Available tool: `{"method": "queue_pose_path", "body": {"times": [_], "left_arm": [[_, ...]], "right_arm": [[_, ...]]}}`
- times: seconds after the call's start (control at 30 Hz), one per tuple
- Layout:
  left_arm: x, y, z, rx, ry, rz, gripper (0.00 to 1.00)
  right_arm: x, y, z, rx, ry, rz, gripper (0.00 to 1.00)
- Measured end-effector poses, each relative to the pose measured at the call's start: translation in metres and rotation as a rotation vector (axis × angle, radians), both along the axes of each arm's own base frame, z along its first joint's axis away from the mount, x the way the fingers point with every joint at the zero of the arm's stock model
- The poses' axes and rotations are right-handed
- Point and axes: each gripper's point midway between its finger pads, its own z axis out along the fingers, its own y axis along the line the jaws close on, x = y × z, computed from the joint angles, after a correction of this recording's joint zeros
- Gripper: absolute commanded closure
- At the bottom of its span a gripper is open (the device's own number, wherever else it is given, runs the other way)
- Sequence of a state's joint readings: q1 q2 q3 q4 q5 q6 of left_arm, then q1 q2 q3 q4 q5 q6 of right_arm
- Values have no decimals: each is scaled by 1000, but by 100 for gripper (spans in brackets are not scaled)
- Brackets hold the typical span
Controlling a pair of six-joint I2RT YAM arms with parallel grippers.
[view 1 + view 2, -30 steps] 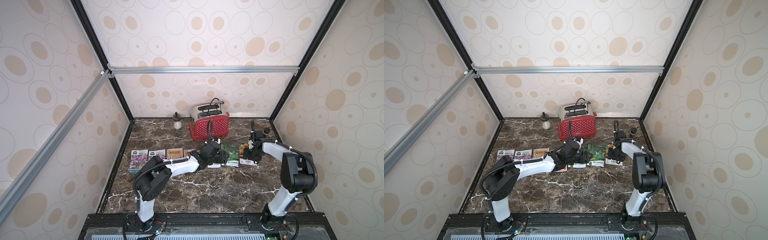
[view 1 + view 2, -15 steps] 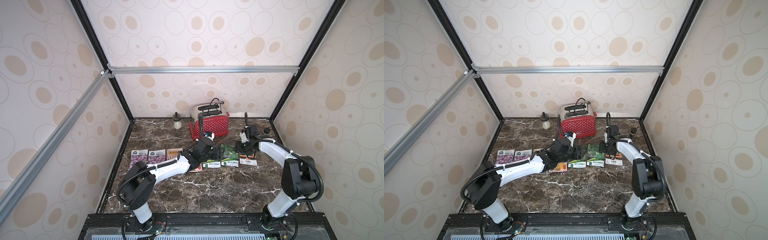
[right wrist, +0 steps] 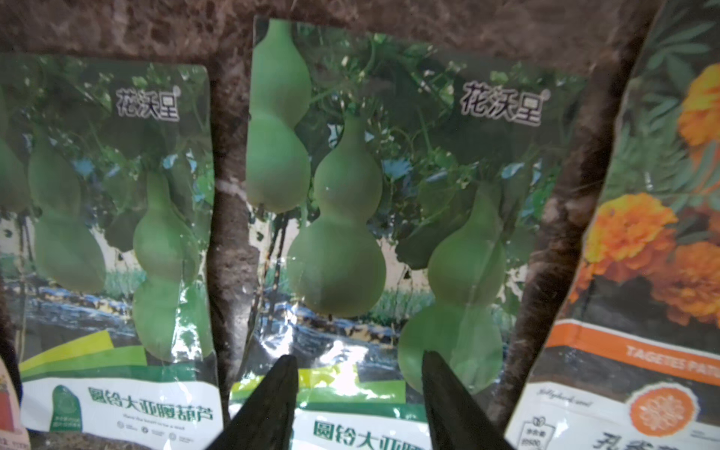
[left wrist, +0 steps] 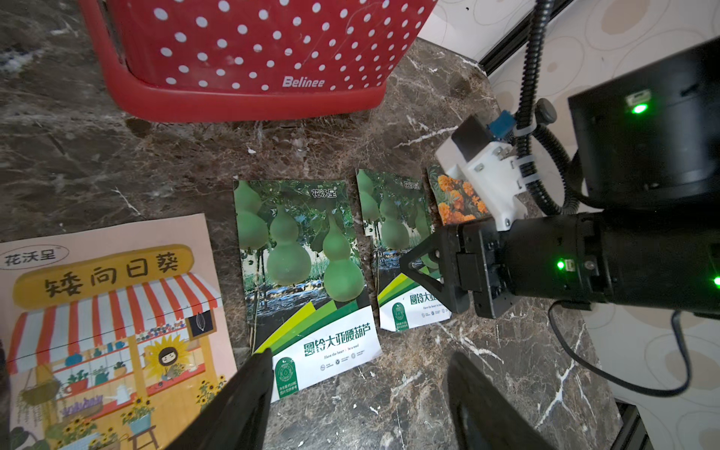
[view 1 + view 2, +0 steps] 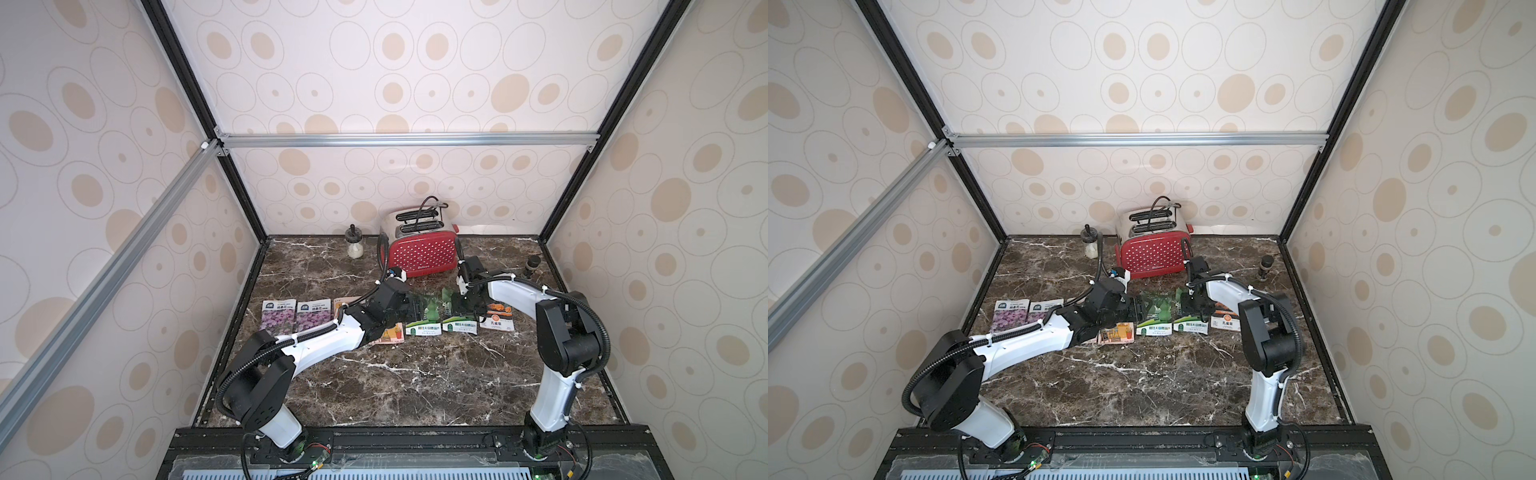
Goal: Arrange the seed packets in a row
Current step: Adjust the seed packet at the center of the board.
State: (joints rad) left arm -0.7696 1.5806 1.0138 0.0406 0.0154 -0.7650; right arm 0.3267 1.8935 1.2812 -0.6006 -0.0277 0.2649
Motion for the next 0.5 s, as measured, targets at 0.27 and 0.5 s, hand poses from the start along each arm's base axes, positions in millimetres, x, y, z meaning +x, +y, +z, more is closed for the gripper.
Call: {"method": "queue_pose_path", "body": {"times": [0.27,0.5], "left_arm": [[0,1,-1,3,2,0,28],[-1,2,-4,6,6,1,28]], "right_arm": [[-9,-4,-13,-64,42,56,45],[-7,-2,-13,-86,42,122,45]]}}
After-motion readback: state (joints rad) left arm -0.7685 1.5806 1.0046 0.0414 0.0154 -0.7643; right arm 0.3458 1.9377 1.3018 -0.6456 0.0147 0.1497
